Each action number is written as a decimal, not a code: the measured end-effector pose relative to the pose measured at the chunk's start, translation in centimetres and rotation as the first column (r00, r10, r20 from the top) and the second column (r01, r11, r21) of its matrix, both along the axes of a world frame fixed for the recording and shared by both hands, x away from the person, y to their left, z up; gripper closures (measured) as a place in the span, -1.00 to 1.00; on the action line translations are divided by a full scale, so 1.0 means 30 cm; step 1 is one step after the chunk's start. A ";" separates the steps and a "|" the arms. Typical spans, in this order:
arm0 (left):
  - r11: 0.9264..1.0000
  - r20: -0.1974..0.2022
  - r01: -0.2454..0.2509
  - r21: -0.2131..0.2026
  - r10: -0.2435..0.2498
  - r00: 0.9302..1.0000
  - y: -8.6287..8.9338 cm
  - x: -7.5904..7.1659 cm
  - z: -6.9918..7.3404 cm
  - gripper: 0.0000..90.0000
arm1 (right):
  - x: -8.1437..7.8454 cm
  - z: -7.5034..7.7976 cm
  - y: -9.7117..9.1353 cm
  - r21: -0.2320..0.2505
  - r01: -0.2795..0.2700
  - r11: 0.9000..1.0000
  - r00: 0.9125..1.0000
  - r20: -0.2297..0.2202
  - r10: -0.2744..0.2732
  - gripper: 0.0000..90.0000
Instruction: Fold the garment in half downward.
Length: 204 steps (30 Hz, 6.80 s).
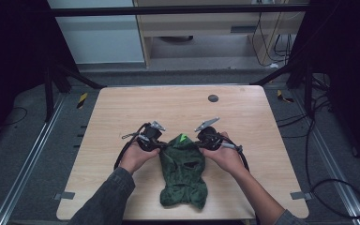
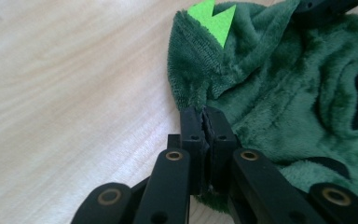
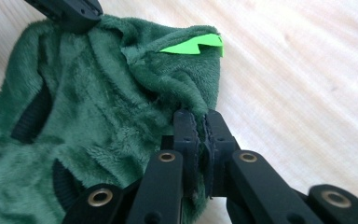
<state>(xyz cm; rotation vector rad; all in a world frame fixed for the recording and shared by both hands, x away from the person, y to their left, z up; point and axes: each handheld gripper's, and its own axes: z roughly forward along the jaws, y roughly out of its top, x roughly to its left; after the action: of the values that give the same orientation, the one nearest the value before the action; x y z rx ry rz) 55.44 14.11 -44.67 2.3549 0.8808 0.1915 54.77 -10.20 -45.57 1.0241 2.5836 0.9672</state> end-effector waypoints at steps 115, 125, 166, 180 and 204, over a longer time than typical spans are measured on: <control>0.998 0.170 0.006 -0.070 0.006 0.985 0.018 -0.114 0.111 0.96 | -0.088 0.112 -0.012 0.004 -0.042 0.999 0.980 0.195 0.041 0.87; 0.997 0.160 0.017 -0.076 -0.005 0.987 0.009 -0.151 0.066 0.96 | -0.133 0.070 -0.014 -0.009 -0.055 0.998 0.981 0.187 0.056 0.83; 0.996 0.164 0.041 -0.075 -0.028 0.986 0.002 -0.217 -0.007 0.87 | -0.216 0.028 -0.019 -0.033 -0.094 0.995 0.981 0.170 0.099 0.65; 0.995 0.176 0.024 -0.093 -0.008 0.984 0.010 -0.240 -0.027 0.82 | -0.243 0.020 -0.018 -0.038 -0.107 0.994 0.979 0.172 0.112 0.57; 0.997 0.196 -0.027 -0.070 0.041 0.980 0.048 -0.264 -0.102 0.77 | -0.292 -0.029 -0.051 -0.043 -0.084 0.996 0.982 0.167 0.090 0.34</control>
<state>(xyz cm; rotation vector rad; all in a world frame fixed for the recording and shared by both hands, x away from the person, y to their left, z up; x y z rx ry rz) 47.53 15.53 -47.74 2.2153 0.8182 0.3965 46.00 -11.72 -46.46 0.7894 2.5131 0.9795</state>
